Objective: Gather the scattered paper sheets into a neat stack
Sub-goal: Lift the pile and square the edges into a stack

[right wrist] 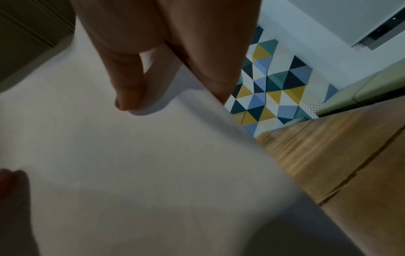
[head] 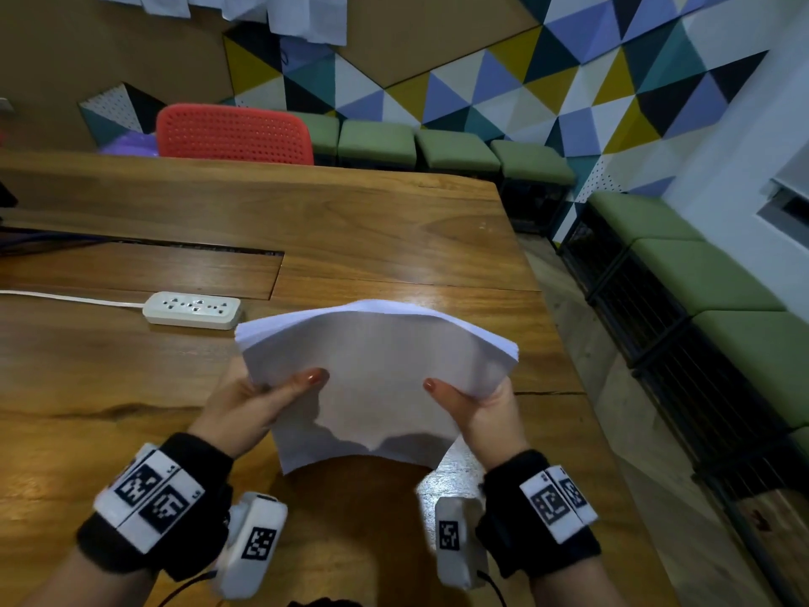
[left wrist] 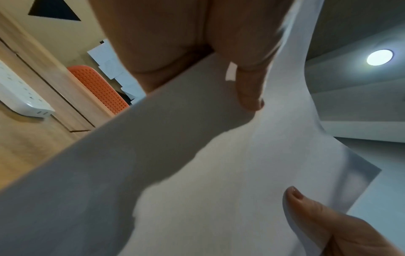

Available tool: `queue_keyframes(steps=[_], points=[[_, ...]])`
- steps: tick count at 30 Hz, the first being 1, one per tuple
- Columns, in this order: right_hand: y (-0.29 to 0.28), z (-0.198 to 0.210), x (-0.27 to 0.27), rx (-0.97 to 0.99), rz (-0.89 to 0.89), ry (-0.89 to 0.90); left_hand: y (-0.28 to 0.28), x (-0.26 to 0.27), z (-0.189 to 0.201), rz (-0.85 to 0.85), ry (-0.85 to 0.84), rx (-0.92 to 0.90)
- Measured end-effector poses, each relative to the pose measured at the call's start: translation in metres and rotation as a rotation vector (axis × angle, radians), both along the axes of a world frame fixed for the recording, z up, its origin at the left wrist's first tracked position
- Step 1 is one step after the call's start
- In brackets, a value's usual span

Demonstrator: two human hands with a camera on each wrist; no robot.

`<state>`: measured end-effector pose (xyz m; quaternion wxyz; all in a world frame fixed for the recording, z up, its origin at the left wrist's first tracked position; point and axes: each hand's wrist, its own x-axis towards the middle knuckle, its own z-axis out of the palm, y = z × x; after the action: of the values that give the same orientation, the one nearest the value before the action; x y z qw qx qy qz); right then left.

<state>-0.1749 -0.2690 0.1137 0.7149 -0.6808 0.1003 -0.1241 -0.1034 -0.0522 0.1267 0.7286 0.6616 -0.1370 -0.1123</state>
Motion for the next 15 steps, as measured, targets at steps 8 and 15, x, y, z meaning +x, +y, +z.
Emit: queue_keyframes(steps=[8,15], points=[[0.006,-0.020,-0.003,-0.036,-0.072,0.055,-0.001,-0.007,-0.016,0.036,0.112,0.138],[0.003,-0.041,-0.005,-0.181,-0.294,0.243,0.007,0.004,-0.020,0.071,-0.023,0.168]])
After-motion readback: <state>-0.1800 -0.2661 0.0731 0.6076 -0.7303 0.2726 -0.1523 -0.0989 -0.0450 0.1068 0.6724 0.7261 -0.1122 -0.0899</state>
